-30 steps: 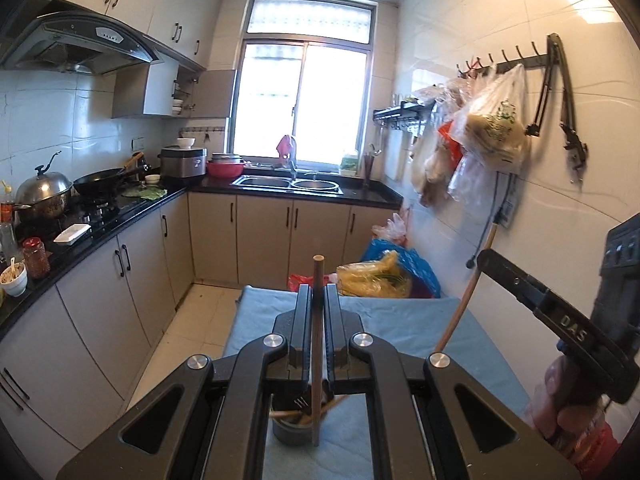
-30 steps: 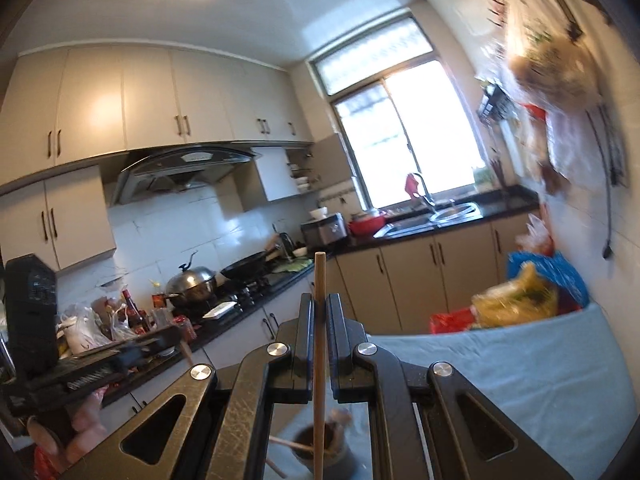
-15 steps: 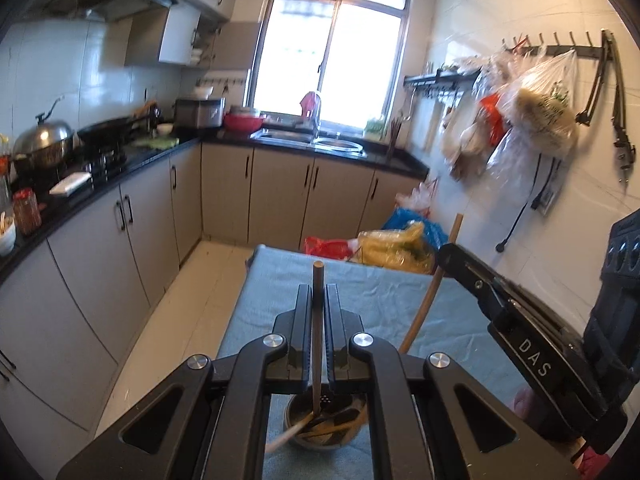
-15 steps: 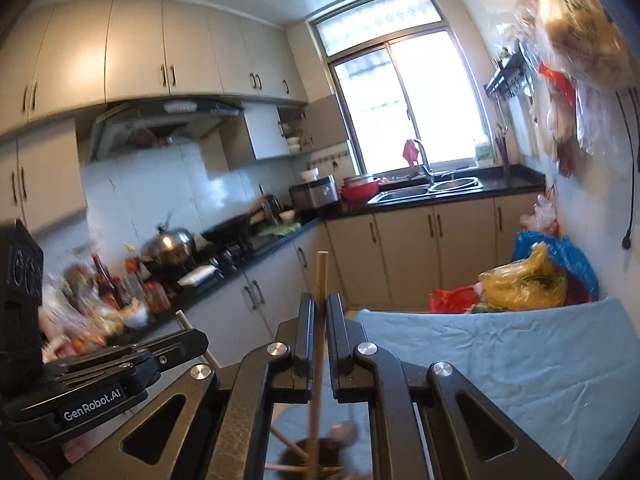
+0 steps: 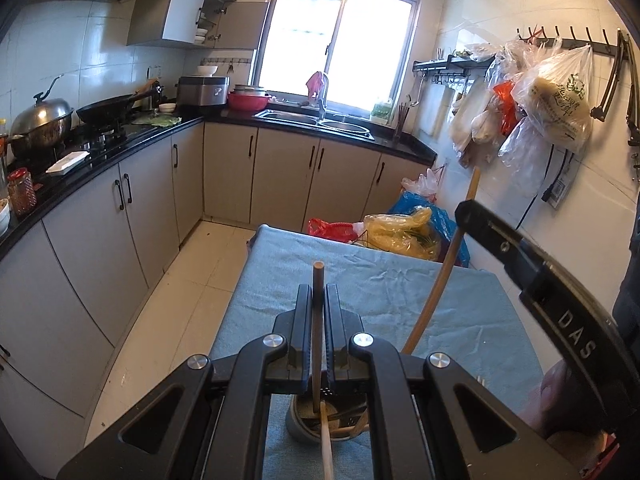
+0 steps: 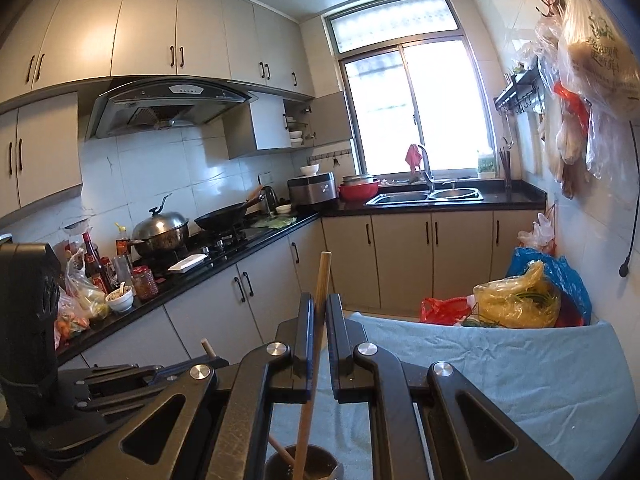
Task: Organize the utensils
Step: 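Open the left tool over the holder to drop its chopsticks while the right tool releases its chopstick, then move both tools back over the remaining wooden chopsticks on the cloth, then grasp one chopstick with the left tool while the right tool grasps another, then carry the left tool's chopstick upright over the holder while the right tool carries its chopstick there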
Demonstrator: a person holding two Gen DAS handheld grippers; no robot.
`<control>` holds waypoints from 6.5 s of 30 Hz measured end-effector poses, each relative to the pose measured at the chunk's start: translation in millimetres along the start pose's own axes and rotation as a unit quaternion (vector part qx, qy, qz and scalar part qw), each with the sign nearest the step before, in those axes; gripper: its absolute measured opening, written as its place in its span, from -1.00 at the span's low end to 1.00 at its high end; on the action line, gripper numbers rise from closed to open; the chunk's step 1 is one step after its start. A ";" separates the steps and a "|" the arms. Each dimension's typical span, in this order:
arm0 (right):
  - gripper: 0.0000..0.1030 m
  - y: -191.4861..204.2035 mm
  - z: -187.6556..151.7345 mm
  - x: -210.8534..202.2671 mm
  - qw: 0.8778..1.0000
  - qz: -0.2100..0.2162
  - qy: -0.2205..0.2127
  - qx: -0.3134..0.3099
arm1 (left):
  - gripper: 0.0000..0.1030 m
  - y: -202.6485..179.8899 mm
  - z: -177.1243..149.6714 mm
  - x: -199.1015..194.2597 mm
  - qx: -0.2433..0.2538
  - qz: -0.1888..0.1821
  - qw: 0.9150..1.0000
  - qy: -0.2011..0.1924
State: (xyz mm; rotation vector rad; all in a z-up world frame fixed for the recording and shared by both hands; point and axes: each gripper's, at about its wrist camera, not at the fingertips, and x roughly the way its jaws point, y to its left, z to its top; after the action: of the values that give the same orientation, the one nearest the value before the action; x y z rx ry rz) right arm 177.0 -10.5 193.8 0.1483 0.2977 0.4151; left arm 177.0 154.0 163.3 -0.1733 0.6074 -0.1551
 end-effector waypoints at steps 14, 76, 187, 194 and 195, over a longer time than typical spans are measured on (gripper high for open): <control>-0.88 11.1 3.8 26.2 1.000 -0.014 -0.001 0.000 | -0.90 5.5 -3.6 11.0 -0.005 0.003 1.000 0.013; -0.79 -133.9 -121.0 -135.0 0.983 0.038 0.126 0.128 | -0.59 -5.5 -78.7 23.3 0.136 0.004 0.990 0.021; -0.91 -96.5 -86.6 -240.9 0.995 -0.004 -0.052 0.089 | -0.90 -61.2 -87.9 -130.2 0.042 -0.061 0.994 -0.079; -0.91 -62.3 -51.1 -219.0 0.994 0.038 -0.064 0.077 | -0.90 -50.3 -56.4 -147.8 0.045 -0.048 0.992 -0.110; -0.91 -55.4 -42.8 -215.2 0.994 0.043 -0.069 0.073 | -0.90 -48.6 -50.6 -149.2 0.045 -0.045 0.991 -0.114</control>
State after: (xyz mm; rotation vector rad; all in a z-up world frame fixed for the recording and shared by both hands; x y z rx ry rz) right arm -3.6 -146.9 196.8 0.3314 0.1859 0.4664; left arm 22.3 130.0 214.9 -0.1297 0.3639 -0.2456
